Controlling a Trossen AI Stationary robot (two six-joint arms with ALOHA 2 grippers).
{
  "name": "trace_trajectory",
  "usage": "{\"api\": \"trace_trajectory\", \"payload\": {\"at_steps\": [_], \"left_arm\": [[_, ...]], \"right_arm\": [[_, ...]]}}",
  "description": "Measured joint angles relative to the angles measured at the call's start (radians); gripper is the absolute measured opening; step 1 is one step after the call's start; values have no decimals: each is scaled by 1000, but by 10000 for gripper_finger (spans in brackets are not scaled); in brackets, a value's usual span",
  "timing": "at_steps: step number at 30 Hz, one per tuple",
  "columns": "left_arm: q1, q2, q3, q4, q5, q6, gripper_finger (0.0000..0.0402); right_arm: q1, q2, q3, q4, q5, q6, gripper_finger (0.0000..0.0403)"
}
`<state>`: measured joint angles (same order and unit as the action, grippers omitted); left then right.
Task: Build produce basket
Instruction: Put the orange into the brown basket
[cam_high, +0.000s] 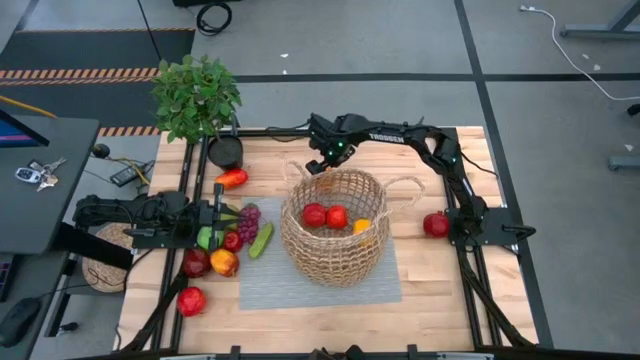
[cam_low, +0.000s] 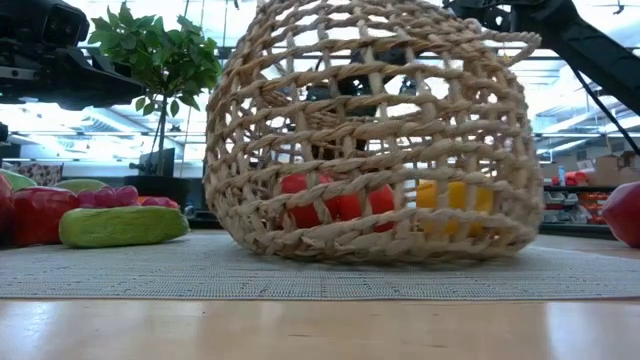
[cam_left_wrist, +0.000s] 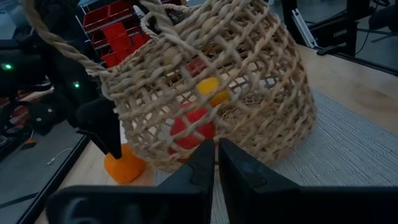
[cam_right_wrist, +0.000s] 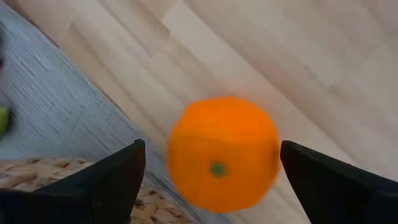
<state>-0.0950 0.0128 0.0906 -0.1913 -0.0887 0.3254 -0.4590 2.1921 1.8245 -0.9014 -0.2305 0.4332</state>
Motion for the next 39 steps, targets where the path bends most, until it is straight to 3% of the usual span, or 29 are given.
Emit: {"api": "trace_trajectory", "payload": {"at_steps": [9,22,39], "left_arm": [[0,0,0,0,0,0,36],[0,0,0,0,0,0,28],[0,0,0,0,0,0,30]], "right_arm": [[-15,-1,-78,53,-37,23,375],[-21,-1,-80,108,2,-4,374],[-24,2,-62,87,-68,-61,326]]}}
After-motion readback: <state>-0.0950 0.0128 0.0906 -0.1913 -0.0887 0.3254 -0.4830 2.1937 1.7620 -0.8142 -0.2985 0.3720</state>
